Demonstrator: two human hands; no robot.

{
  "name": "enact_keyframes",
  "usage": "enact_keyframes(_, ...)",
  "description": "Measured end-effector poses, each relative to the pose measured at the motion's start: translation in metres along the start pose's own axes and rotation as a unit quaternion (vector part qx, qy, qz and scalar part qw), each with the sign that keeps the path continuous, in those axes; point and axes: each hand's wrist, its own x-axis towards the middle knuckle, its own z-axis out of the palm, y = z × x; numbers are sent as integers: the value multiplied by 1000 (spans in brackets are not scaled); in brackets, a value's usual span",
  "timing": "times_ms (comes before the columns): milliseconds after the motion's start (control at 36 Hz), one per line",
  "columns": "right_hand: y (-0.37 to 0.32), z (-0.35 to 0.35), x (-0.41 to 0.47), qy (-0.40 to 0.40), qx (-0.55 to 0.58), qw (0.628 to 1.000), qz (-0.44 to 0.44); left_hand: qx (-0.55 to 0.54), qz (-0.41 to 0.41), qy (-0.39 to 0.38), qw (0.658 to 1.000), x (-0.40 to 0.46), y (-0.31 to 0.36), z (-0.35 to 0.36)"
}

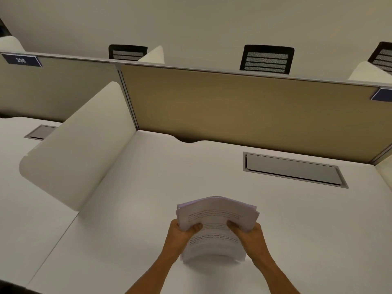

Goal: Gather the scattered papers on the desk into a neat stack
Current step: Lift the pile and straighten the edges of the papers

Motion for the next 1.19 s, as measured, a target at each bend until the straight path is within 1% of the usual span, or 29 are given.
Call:
enact_keyframes(56,-1,-2,0,9,8,1000,-4,-6,6,9,1000,1,0,2)
enact_keyframes(194,0,-11,1,6,22,1000,-10,-16,37,-5,999,1,2,0)
enact_keyframes(250,3,-11,-1,-1,12,1000,0,-10,19,-9,1000,0,-4,2)
enact_keyframes(361,19,-6,-5,-26,-23,999,21,23,-42,-18,999,-3,-23,8)
enact_keyframes(444,23,-5,-7,-14,-26,999,26,25,-51,-19,998,-2,-25,10)
enact_keyframes(583,16,-5,-6,32,-12,999,19,14,-30,8,999,-2,-17,12)
enact_keyframes(750,6,-5,-7,20,-26,999,-30,-17,32,39,999,-1,-10,12)
enact_keyframes(806,9,-5,-7,17,-49,999,-18,-2,20,39,999,-1,-17,12)
enact_keyframes(889,19,-5,-5,10,-89,996,14,39,-32,21,999,-5,-34,10)
enact_keyframes(944,22,-5,-2,14,-102,994,25,45,-36,15,998,-6,-40,7)
enact_keyframes(1028,12,-8,2,6,-148,989,20,40,-6,16,999,0,-25,-1)
enact_keyframes(1111,-3,-15,9,-9,-211,978,-2,30,68,33,997,14,7,-13)
enact_keyframes(1139,-10,-18,11,-16,-236,972,-15,46,104,42,993,19,18,-19)
enact_keyframes(1194,-23,-23,16,-30,-290,955,-48,138,183,39,973,30,43,-30)
